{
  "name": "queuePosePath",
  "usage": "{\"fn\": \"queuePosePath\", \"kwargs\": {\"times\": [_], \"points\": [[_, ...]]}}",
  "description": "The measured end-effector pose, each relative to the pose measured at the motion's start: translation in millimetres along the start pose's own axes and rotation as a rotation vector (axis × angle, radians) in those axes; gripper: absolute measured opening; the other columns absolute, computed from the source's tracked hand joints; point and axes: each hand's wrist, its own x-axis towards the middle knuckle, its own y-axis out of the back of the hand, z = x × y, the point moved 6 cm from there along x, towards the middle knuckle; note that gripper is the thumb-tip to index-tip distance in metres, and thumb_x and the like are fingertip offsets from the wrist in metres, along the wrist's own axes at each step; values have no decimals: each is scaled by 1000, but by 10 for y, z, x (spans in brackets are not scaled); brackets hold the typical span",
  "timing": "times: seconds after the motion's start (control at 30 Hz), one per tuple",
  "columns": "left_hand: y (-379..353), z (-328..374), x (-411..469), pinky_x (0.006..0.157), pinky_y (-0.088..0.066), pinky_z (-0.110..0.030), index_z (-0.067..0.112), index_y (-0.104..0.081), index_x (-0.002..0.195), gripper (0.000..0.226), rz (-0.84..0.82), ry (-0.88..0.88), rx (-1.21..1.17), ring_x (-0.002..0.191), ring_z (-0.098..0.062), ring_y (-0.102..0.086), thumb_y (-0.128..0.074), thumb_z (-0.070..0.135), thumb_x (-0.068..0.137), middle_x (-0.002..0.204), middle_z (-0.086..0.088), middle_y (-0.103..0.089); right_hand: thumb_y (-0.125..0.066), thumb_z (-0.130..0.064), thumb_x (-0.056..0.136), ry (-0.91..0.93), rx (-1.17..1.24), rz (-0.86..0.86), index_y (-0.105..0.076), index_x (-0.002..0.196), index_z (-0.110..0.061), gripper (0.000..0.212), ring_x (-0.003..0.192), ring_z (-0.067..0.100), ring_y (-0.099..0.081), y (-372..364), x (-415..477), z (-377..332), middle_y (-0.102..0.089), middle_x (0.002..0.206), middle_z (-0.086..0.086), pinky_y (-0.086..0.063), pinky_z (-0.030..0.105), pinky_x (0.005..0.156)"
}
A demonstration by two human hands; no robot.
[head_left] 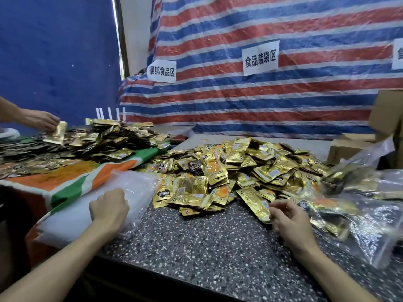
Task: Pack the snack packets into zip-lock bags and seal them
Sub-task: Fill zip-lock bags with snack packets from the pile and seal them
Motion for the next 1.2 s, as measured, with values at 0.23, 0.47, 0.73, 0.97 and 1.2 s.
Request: {"fn": "queuePosePath", "kwargs": {"times": [0.23, 0.47, 0.73, 0.97, 1.2], "points": [[701, 577, -348, 59, -36, -35, 12, -58, 82, 26, 402, -176, -484, 60, -27, -51, -49, 27, 102, 70, -5, -57, -58, -2, 96, -28, 30, -2, -64, 93, -9, 9, 50, 10, -48, 0, 7, 18, -63, 77, 12, -38, 17, 41], [784, 1951, -1096, 51, -34, -22, 13, -61, 91, 17, 301, -702, -921, 50, -10, -51, -50, 17, 103, 68, 5, -60, -61, -17, 96, -126, 234, 1, -64, 92, -4, 14, 44, 7, -43, 47, 66, 93, -56, 67, 4, -32, 17, 38], [279, 2581, -1788, 80, -54, -34, 8, -67, 96, 17, 197, -1208, -738, 80, -22, -67, -50, 10, 91, 89, -5, -72, -69, -65, 80, -152, 299, 59, -60, 54, -16, 56, 47, 17, -44, 122, 106, 159, -54, 55, 5, -33, 25, 48], [212, 2484, -1698, 88, -46, -32, 18, -69, 104, 33, 73, -1084, -767, 86, -14, -65, -45, 17, 81, 97, 3, -74, -73, -38, 59, -135, 260, -38, -59, 52, -19, 25, 48, 15, -40, 69, 130, 212, -51, 54, 1, -27, 25, 44], [165, 2434, -1633, 59, -41, -20, 20, -63, 79, 54, -21, -981, -864, 58, -10, -57, -27, 59, 88, 65, 5, -63, -68, -44, 70, -65, 191, -155, -64, 56, -14, 34, 50, 18, -45, 13, 88, 163, -55, 58, 6, -33, 26, 44]]}}
